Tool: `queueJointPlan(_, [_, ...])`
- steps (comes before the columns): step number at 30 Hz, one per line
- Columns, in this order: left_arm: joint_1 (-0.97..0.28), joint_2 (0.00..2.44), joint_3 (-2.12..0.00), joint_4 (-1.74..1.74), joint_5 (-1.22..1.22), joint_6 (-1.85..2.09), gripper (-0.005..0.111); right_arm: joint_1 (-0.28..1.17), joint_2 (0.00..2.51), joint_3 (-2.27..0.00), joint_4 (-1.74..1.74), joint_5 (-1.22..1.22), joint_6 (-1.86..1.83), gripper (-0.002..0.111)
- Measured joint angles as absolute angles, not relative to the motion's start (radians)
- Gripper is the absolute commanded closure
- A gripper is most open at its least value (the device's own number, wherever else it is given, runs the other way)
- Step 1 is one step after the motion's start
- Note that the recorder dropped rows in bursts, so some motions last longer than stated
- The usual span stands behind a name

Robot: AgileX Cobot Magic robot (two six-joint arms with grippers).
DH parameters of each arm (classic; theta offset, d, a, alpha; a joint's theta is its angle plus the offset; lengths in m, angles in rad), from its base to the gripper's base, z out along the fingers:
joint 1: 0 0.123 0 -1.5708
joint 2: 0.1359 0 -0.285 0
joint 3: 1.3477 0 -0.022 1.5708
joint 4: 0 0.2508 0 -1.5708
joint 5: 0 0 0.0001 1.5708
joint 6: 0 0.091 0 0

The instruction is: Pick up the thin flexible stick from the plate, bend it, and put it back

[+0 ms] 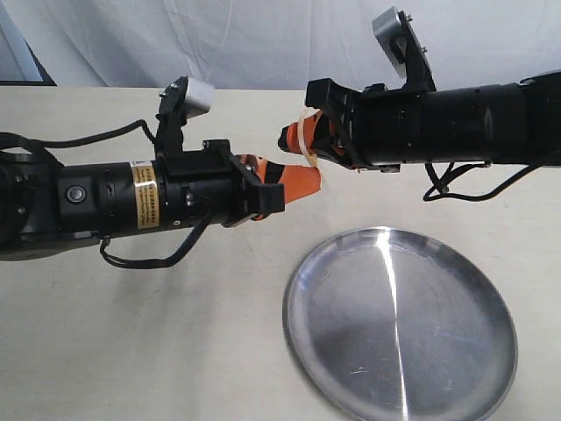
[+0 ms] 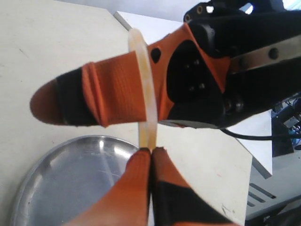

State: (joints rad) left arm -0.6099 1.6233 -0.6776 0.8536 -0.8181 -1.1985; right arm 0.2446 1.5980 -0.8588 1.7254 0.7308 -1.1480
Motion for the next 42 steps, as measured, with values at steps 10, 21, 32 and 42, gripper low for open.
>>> queueJointPlan(10, [-0.618, 1.624, -0.678, 0.889, -0.795, -1.192, 0.107, 0.246, 1.598, -0.861, 1.649, 0.733, -1.163, 0.109])
queueJointPlan(21, [-0.620, 1.635, -0.679, 0.878, -0.481, -1.192, 0.107, 0.271, 1.587, -0.869, 1.552, 0.637, -1.151, 0.109])
queueJointPlan(32, [-0.620, 1.523, -0.679, 0.888, -0.118, -1.167, 0.107, 0.273, 1.587, -0.869, 1.496, 0.484, -1.144, 0.109])
queueJointPlan(42, [-0.620, 1.377, -0.679, 0.967, 0.246, -1.159, 0.107, 0.273, 1.587, -0.869, 0.881, 0.428, -0.675, 0.109])
